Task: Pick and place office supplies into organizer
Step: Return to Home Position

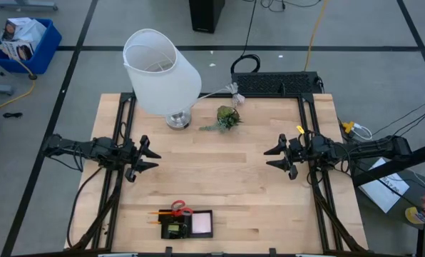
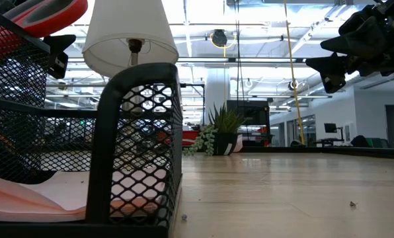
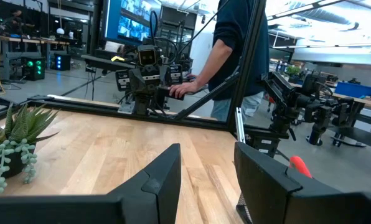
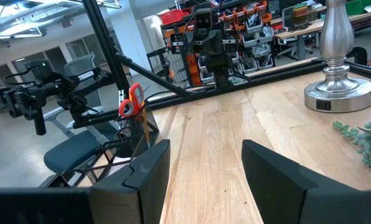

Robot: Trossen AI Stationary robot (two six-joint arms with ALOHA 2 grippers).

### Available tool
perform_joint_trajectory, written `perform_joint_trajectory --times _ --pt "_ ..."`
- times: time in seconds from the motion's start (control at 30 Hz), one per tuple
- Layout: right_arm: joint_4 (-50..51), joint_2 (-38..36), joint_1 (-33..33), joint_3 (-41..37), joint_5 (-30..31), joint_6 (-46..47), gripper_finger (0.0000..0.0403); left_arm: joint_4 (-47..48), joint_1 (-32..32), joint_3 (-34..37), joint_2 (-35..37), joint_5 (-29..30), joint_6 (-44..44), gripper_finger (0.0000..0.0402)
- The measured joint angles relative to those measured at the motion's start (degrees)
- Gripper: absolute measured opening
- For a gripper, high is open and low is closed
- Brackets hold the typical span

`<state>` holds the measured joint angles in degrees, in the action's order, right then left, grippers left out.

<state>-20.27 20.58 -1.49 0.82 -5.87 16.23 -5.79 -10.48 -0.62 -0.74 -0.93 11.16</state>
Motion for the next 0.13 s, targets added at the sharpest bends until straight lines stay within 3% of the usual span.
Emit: perform_joint_trajectory --times 0.13 --pt "0.0 0.0 0.0 0.0 0.0 0.0 0.0194 0.0 0.0 0.0 0.0 0.0 0.0 0.0152"
